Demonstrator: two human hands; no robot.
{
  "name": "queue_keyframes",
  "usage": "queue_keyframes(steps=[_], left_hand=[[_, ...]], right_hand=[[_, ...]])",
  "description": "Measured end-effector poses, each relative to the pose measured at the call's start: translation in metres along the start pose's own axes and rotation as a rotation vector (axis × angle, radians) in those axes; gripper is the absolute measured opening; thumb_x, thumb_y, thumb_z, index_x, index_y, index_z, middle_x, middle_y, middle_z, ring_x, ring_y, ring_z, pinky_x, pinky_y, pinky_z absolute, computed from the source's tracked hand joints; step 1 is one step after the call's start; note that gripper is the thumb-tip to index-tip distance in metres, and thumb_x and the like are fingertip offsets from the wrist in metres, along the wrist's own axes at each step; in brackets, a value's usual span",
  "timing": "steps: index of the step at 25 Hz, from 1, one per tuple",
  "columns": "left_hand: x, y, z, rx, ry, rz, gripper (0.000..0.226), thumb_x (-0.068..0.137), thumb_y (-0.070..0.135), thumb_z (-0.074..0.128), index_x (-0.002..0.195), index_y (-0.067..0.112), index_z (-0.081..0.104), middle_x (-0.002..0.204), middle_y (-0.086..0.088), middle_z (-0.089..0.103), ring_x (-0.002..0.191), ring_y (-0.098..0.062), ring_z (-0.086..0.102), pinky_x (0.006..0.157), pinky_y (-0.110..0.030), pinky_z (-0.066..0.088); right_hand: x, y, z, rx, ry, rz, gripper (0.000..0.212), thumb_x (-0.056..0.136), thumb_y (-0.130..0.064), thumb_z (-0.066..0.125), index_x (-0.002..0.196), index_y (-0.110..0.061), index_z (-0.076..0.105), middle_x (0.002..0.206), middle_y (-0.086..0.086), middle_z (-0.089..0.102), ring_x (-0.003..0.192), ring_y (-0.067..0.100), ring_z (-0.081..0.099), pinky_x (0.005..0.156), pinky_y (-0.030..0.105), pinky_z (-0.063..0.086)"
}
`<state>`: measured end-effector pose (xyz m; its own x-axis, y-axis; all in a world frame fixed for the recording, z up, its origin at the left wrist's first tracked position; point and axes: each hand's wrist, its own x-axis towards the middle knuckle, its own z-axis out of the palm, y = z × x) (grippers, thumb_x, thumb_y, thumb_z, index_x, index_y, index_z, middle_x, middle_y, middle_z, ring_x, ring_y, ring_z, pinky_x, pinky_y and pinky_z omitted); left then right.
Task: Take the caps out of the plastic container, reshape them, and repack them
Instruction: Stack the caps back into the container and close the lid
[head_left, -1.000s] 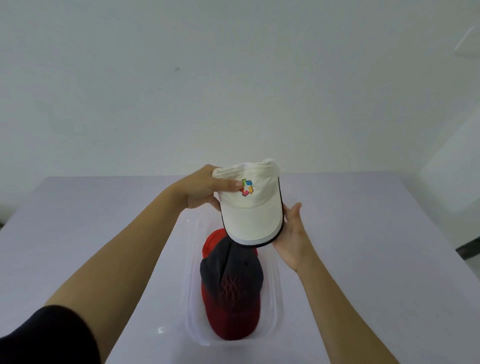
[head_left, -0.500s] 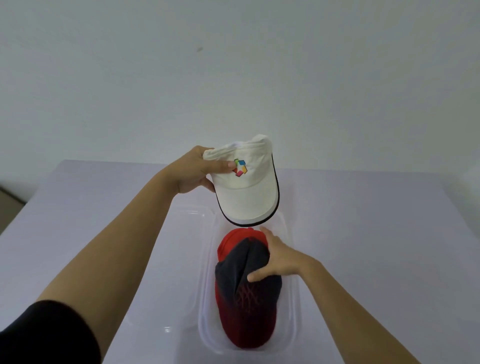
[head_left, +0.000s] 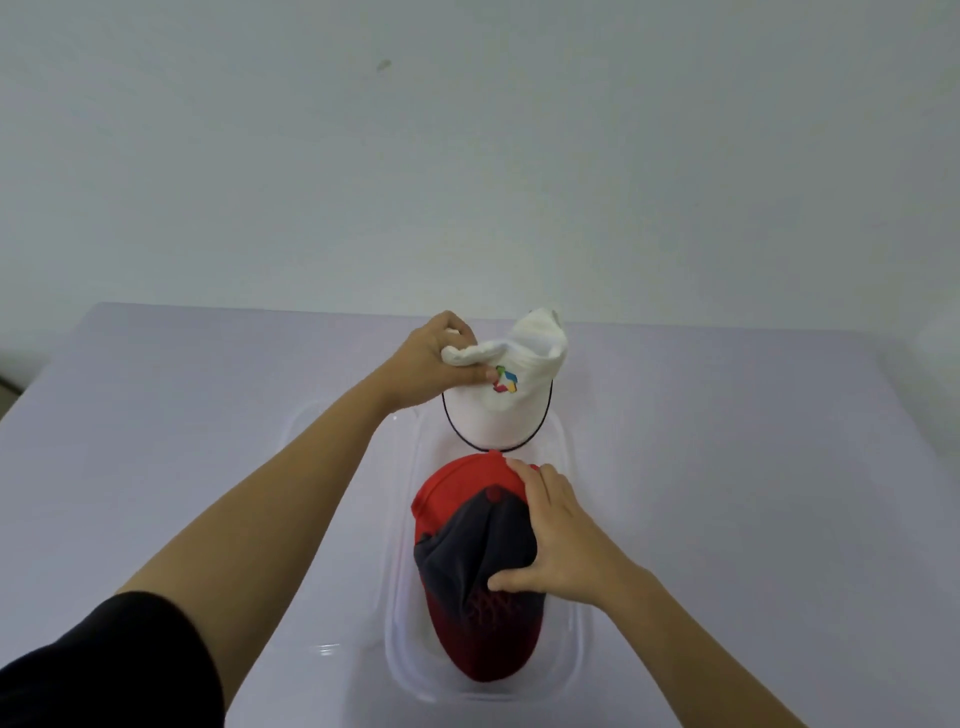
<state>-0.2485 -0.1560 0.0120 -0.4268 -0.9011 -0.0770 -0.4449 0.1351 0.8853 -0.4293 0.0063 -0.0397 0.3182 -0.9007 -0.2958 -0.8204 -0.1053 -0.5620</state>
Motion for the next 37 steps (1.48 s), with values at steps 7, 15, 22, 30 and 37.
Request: queue_keyframes(steps=[7, 15, 22, 30, 37], left_hand=[[-0.011, -0.024, 0.022, 0.141, -0.266, -0.119, 0.022, 0.070, 0.031, 0.082, 0.067, 0.021, 0.062, 0.094, 0.008, 0.050, 0.075, -0.006, 0.051, 0.065, -0.017, 0.040], [-0.017, -0.052, 0.023, -0.081, -0.248, -0.359, 0.056, 0.061, 0.038, 0.083, 0.099, 0.008, 0.057, 0.099, -0.010, 0.064, 0.087, -0.025, 0.067, 0.068, -0.038, 0.054], [-0.006, -0.053, 0.032, -0.088, -0.313, -0.383, 0.037, 0.073, 0.026, 0.081, 0.099, 0.006, 0.063, 0.100, -0.011, 0.064, 0.089, -0.029, 0.069, 0.070, -0.041, 0.057], [0.006, -0.061, 0.046, 0.596, -0.375, -0.262, 0.051, 0.082, 0.051, 0.064, 0.092, 0.001, 0.064, 0.086, -0.010, 0.062, 0.085, -0.025, 0.057, 0.073, -0.033, 0.042], [0.005, -0.066, 0.029, 0.845, -0.410, -0.220, 0.042, 0.093, 0.043, 0.050, 0.071, 0.007, 0.053, 0.087, -0.009, 0.056, 0.081, -0.021, 0.051, 0.069, -0.029, 0.038]], right_hand=[[-0.004, -0.002, 0.003, -0.044, 0.054, -0.028, 0.113, 0.064, -0.057, 0.074, 0.146, -0.032, 0.000, 0.134, -0.006, 0.021, 0.122, 0.012, 0.029, 0.103, 0.030, 0.040], [0.001, 0.038, -0.036, 0.332, 0.338, -0.094, 0.050, 0.084, -0.026, 0.062, 0.128, -0.036, 0.040, 0.127, -0.014, 0.045, 0.114, 0.001, 0.048, 0.101, 0.037, 0.043], [0.071, 0.059, -0.056, -0.230, 0.153, -0.100, 0.046, 0.094, -0.036, 0.051, 0.138, -0.031, 0.040, 0.146, -0.009, 0.042, 0.124, 0.019, 0.042, 0.100, 0.039, 0.033], [0.099, 0.067, -0.043, -0.559, -0.028, 0.081, 0.041, 0.100, -0.044, 0.027, 0.117, -0.019, 0.054, 0.108, 0.012, 0.060, 0.107, 0.026, 0.048, 0.087, 0.037, 0.034], [0.108, 0.066, -0.038, -0.629, -0.081, 0.190, 0.037, 0.100, -0.039, 0.026, 0.116, -0.024, 0.055, 0.109, 0.004, 0.061, 0.113, 0.021, 0.043, 0.091, 0.039, 0.027]])
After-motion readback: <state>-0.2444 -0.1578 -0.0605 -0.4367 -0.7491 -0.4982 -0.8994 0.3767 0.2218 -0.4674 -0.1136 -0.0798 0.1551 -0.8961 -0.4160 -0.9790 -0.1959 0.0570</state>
